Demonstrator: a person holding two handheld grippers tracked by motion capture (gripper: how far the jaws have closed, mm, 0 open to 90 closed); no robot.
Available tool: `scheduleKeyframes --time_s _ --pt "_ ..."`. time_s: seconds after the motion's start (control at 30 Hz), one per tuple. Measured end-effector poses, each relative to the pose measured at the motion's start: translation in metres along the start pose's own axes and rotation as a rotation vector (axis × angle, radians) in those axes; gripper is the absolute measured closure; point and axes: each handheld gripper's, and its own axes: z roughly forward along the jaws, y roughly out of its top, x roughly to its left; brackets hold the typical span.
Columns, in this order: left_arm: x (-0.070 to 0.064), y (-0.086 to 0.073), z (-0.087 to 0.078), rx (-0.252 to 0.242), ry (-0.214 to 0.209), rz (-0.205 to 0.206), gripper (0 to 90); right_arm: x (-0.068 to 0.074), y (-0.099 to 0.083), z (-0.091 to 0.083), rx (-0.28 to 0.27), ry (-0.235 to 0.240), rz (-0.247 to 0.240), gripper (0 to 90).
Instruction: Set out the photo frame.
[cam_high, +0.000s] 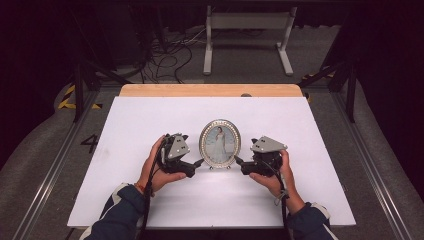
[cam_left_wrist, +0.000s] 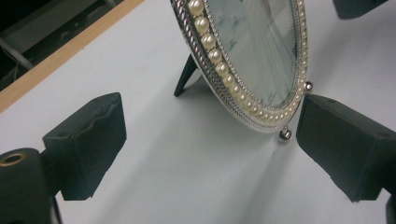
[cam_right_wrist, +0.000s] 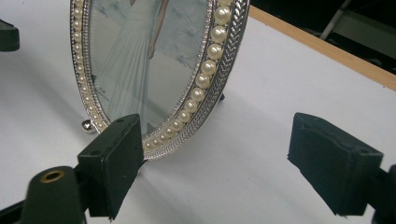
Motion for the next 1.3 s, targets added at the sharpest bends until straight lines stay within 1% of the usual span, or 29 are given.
scheduleKeyframes --time_s 0.03,0.07,0.13,0.2,0.23,0.27,0.33,0.37,0.47,0.5,0.6,0.67,0.77,0.9,1.03,1.1,1.3 --pt "0.000 0.000 0.000 0.000 0.000 0.000 9.1 0.000 0.000 0.000 0.000 0.000 0.000 17.6" --pt "0.000 -0.001 -0.001 0.010 0.014 0.008 9.1 0.000 -0.001 -0.001 -0.001 0.002 0.001 17.6" --pt "-0.001 -0.003 -0.004 0.012 0.023 0.016 9.1 -0.001 -0.002 -0.002 0.008 0.006 -0.005 18.2" --pt "0.000 -0.004 -0.008 0.003 0.012 0.021 9.2 -0.001 -0.003 -0.004 0.016 0.012 -0.017 17.9" --pt "-0.001 -0.004 -0.009 0.000 0.012 0.019 8.7 -0.001 -0.003 -0.004 0.018 0.019 -0.023 16.7" --pt "-0.002 -0.005 -0.011 -0.005 0.014 0.029 8.6 -0.001 -0.003 -0.005 0.019 0.023 -0.025 15.9" --pt "-0.003 -0.006 -0.015 -0.010 0.013 0.030 8.6 0.000 -0.004 -0.006 0.023 0.024 -0.028 14.6" --pt "-0.003 -0.007 -0.016 -0.008 0.012 0.030 8.5 0.000 -0.005 -0.007 0.025 0.030 -0.027 13.5" --pt "-0.003 -0.010 -0.020 -0.003 0.012 0.035 8.6 0.000 -0.007 -0.008 0.038 0.035 -0.050 11.5" --pt "-0.003 -0.011 -0.021 -0.004 0.010 0.036 8.6 0.001 -0.008 -0.008 0.041 0.028 -0.061 11.5" --pt "-0.003 -0.015 -0.027 -0.008 0.005 0.032 8.6 0.001 -0.008 -0.010 0.041 0.022 -0.067 12.0" --pt "-0.003 -0.017 -0.031 -0.008 0.005 0.037 8.6 0.001 -0.009 -0.011 0.039 0.012 -0.078 12.2" --pt "-0.003 -0.022 -0.037 -0.005 0.012 0.033 8.6 0.001 -0.010 -0.013 0.041 0.018 -0.082 12.2" --pt "-0.003 -0.030 -0.042 0.005 0.021 0.036 8.6 0.001 -0.015 -0.014 0.060 0.016 -0.104 12.6" --pt "-0.002 -0.037 -0.047 -0.003 0.024 0.027 8.6 0.001 -0.018 -0.017 0.063 0.013 -0.104 12.7" --pt "-0.001 -0.042 -0.048 0.012 0.037 0.034 8.6 -0.001 -0.021 -0.018 0.064 0.009 -0.102 12.8" --pt "0.001 -0.051 -0.052 0.035 0.045 0.033 8.7 -0.007 -0.027 -0.025 0.060 0.001 -0.089 12.8"
